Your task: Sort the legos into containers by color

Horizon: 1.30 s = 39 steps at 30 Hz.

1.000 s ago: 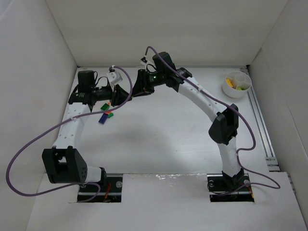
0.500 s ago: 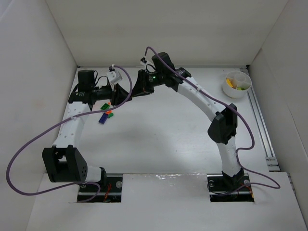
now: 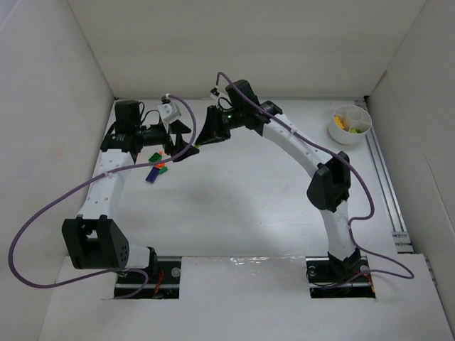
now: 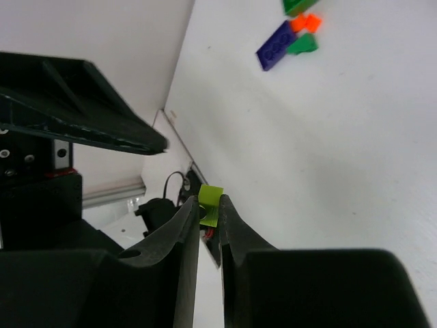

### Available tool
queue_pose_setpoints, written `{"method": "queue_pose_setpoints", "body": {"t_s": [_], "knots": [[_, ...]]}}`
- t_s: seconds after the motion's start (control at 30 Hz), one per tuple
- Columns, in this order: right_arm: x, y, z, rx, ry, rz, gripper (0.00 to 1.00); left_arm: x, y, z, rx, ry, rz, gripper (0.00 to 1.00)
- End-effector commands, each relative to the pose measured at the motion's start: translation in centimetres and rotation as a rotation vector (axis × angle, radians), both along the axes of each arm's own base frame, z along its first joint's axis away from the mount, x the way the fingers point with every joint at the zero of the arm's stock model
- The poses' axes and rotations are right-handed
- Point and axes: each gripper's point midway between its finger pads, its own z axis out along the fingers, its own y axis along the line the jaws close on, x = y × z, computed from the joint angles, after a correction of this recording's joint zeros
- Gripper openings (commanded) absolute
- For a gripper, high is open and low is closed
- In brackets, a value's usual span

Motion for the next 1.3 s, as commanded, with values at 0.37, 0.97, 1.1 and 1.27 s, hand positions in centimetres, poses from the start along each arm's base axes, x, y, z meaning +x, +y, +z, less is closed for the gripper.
{"method": "queue_pose_setpoints", "body": {"t_s": [0.37,0.97,1.1,1.27], "knots": [[16.1,-31.1,2.3,-0.237,-0.213,-0.716,0.00,3.0,3.1,-0.1,-0.037,0.120,0.334,0.99],[17.3,-56.4,0.2,-0.568,-0.226,-1.187,0.00,7.4,5.0,-2.6,0.032,0.297,0.497,0.99],[16.9,-58.1,-0.7,-0.635,-0.217,-1.235,0.00,7.6,5.0,-2.8,0.032,0.297,0.496,0.99],[16.9,-59.0,-2.6,-0.688,-0.179,-1.243,0.00,8.2,4.6,-3.1,0.036,0.305,0.487,0.99]]}}
